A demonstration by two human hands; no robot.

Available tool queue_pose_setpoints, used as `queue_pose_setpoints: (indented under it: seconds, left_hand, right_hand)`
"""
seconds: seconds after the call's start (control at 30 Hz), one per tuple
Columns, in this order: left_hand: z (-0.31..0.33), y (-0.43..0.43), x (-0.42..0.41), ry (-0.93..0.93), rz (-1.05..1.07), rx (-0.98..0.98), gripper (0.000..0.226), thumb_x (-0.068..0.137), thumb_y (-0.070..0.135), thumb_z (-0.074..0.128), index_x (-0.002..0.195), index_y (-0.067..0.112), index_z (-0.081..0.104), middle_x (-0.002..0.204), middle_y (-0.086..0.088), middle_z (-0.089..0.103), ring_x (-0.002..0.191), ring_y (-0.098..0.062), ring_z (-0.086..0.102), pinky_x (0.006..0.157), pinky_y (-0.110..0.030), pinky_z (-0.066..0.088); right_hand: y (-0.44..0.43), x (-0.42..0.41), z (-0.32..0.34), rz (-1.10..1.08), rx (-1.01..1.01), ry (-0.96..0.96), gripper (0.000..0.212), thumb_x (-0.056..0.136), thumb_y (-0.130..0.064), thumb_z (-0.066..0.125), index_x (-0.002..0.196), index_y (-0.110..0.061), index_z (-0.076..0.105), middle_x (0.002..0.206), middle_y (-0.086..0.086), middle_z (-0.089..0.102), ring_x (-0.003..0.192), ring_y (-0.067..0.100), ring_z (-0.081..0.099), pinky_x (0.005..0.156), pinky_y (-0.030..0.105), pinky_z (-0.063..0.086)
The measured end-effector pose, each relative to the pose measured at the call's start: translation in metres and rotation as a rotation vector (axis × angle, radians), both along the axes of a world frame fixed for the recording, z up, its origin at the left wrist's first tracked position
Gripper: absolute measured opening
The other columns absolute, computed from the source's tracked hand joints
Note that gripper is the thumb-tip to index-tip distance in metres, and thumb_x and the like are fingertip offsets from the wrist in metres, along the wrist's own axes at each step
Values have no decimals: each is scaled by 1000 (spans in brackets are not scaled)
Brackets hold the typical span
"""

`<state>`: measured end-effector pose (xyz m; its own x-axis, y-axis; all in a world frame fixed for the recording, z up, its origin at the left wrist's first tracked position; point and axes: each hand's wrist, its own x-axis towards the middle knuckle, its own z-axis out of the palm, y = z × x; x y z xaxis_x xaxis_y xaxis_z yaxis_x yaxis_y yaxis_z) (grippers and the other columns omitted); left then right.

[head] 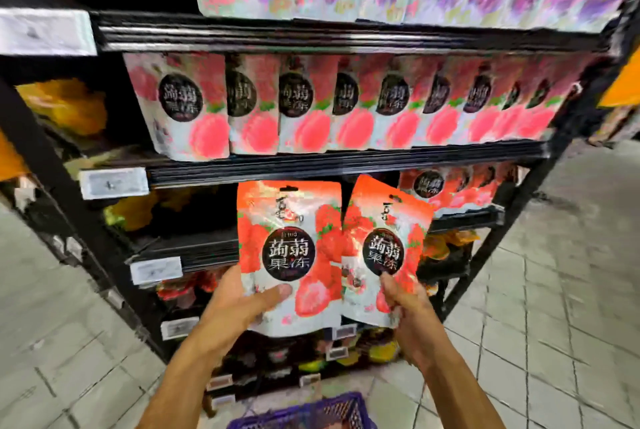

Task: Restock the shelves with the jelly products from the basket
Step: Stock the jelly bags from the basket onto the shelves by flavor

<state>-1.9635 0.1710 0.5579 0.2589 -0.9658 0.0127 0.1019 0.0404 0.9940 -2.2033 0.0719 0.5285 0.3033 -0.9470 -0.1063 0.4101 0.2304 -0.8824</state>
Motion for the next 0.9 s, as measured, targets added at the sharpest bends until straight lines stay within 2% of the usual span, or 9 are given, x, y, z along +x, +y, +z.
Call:
queue_pose_setpoints:
  seconds: [0.07, 0.13, 0.27, 0.37, 0.5, 0.57, 0.7, 0.83, 0.9]
  left_hand:
    - [7, -1, -4, -12, -32, -6, 46, 58, 34, 84, 102, 29, 72, 101, -4, 76, 90, -20, 74, 63, -26, 56]
    - [6, -3, -7, -3, -25, 12, 49, 55, 31, 87, 101, 24, 71, 98, -7, 76, 84, -23, 74, 57, -31, 56]
    - [-1, -9, -18, 22, -11, 3, 47, 64, 14, 88, 107, 16, 67, 101, -9, 76, 88, -24, 74, 61, -29, 57]
    - [-4, -16, -32, 5, 17, 16, 36, 68, 21, 80, 102, 15, 69, 94, -8, 77, 79, -23, 74, 54, -30, 57]
    - [-13, -36, -51, -24, 66, 80, 26, 75, 17, 79, 99, 11, 69, 78, -1, 76, 60, -13, 70, 44, -20, 49]
    - [-19, -50, -61, -34, 100, 116, 21, 78, 11, 78, 96, 12, 69, 71, 2, 74, 53, -9, 67, 39, -16, 44]
    - [-30, -74, -80, -1, 179, 158, 22, 79, 6, 77, 99, 9, 70, 79, -4, 76, 61, -14, 71, 38, -16, 42]
    - [-34, -96, -101, 40, 231, 175, 22, 81, 4, 74, 102, 10, 69, 83, -4, 77, 63, -14, 72, 39, -18, 45]
    - [-37, -105, -108, 56, 257, 194, 19, 82, 7, 74, 100, 12, 69, 78, -2, 76, 57, -10, 69, 37, -15, 42]
  right_hand:
    - [2, -4, 7, -44, -77, 72, 11, 74, -17, 71, 75, -14, 60, 59, 0, 57, 52, 10, 54, 57, 30, 52]
    - [1, -10, 11, -92, -140, 168, 21, 64, -23, 77, 73, -11, 61, 58, 1, 62, 50, 11, 58, 58, 30, 50]
    - [1, -21, 8, -154, -188, 252, 29, 56, -31, 87, 77, -17, 73, 75, 8, 73, 66, 18, 68, 63, 29, 56]
    - [-5, -33, 2, -198, -167, 328, 43, 51, -39, 93, 82, -17, 73, 82, 15, 74, 73, 25, 71, 68, 38, 59]
    - [-25, -52, -4, -240, -224, 451, 43, 56, -44, 88, 91, -23, 74, 86, 3, 76, 79, 18, 73, 67, 30, 57]
    - [-39, -61, -10, -240, -227, 465, 42, 60, -41, 88, 94, -22, 73, 88, 4, 76, 85, 24, 73, 74, 37, 59]
    - [-69, -76, -20, -221, -174, 410, 25, 70, -28, 86, 91, -24, 73, 88, 9, 76, 85, 28, 73, 79, 49, 60]
    - [-101, -88, -26, -194, -140, 388, 29, 67, -35, 87, 92, -27, 73, 90, 4, 76, 85, 23, 74, 79, 45, 60]
    - [-116, -92, -31, -170, -126, 356, 35, 63, -41, 88, 91, -26, 73, 91, 2, 77, 86, 21, 73, 80, 44, 60]
